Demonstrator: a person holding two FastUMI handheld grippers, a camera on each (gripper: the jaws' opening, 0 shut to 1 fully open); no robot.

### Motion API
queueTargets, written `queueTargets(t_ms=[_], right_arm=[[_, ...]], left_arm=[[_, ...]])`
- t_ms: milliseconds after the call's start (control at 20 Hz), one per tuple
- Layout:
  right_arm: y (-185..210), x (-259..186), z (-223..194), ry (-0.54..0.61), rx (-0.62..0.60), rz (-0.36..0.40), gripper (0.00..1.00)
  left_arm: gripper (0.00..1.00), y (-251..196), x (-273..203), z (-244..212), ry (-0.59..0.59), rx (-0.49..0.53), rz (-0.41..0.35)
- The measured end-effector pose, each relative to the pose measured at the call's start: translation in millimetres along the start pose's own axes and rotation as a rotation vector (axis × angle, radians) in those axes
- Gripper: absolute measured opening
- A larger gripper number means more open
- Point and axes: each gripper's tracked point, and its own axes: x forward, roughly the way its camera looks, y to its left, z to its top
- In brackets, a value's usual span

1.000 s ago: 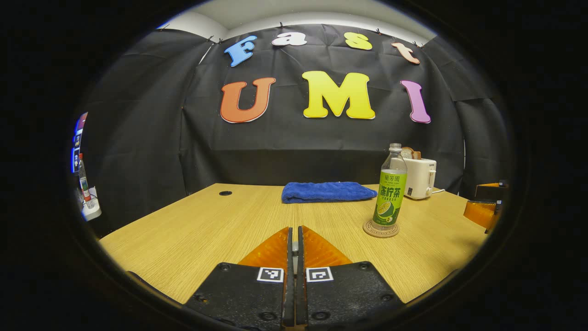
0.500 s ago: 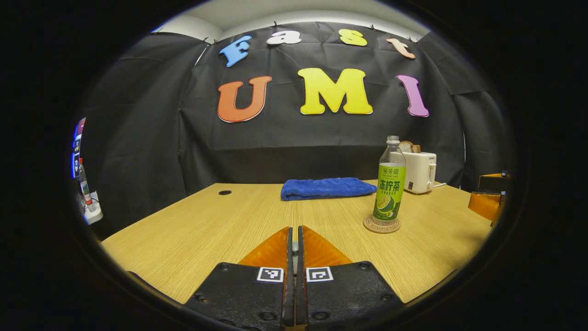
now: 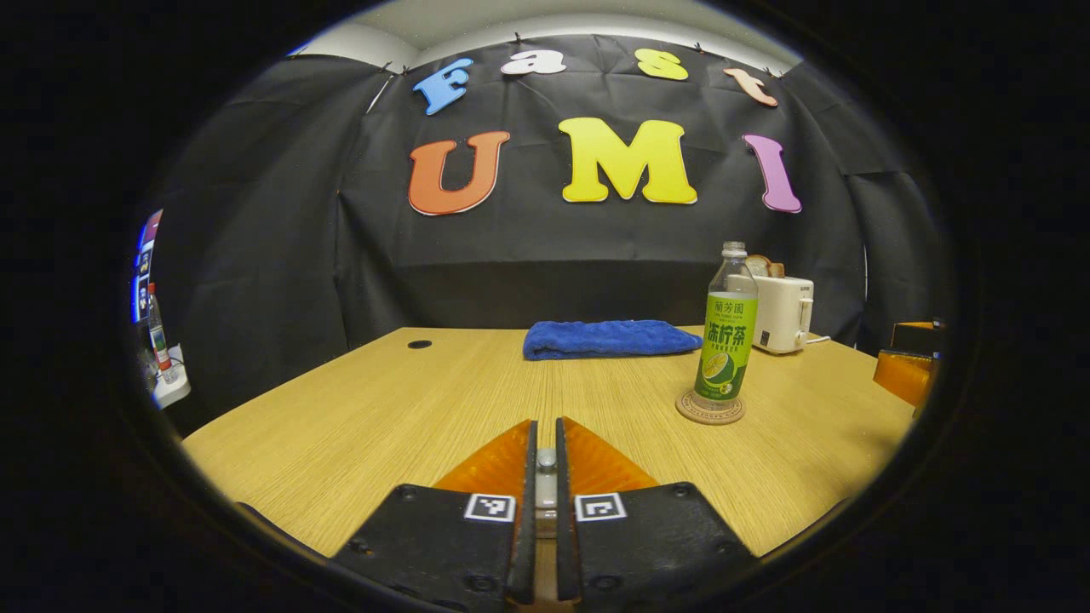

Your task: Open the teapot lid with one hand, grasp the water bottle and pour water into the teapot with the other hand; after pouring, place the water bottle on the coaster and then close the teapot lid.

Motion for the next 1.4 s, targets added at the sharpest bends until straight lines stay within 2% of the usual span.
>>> queueTargets(t_ms=[50,100,150,250,300,500,650,750,800,900,1150,1350,1400], right_arm=[[0,0,0,-0.001,0.005,-0.002,0.95],[0,1,-1,-0.001,0.015,-0.003,0.99],[-2,0,-2,-0.001,0.022,-0.01,0.95],[-6,-3,-1,-0.008,0.044,-0.034,0.92],[-9,-5,2,-0.02,0.061,-0.05,0.96],[-29,-24,8,-0.071,0.071,-0.133,0.96],[-30,-45,18,-0.11,0.067,-0.153,0.95],[-29,-55,29,-0.133,0.075,-0.159,0.99],[-25,-61,35,-0.147,0.073,-0.156,0.95],[-23,-70,41,-0.161,0.051,-0.165,0.95],[-6,-80,49,-0.172,0.034,-0.17,0.95],[11,-79,46,-0.153,0.068,-0.154,0.95],[15,-77,45,-0.149,0.064,-0.149,0.99]], left_arm=[[0.22,1,-2,5,-0.014,0.0,0.004],[0.49,2,-4,10,-0.029,0.0,0.008],[0.75,3,-7,19,-0.05,0.005,0.014],[0.98,4,-14,30,-0.08,0.02,0.028],[0.98,3,-18,35,-0.092,0.026,0.028],[0.98,-11,-49,73,-0.186,0.059,0.025],[0.98,-28,-71,80,-0.213,0.047,0.014],[0.98,-38,-83,85,-0.232,0.04,0.016],[0.98,-47,-88,85,-0.228,0.031,-0.002],[0.98,-58,-95,83,-0.216,0.022,-0.029],[0.98,-49,-104,86,-0.226,0.016,-0.014],[0.98,-45,-107,86,-0.226,-0.008,-0.023],[0.98,-42,-107,87,-0.228,-0.004,-0.019]])
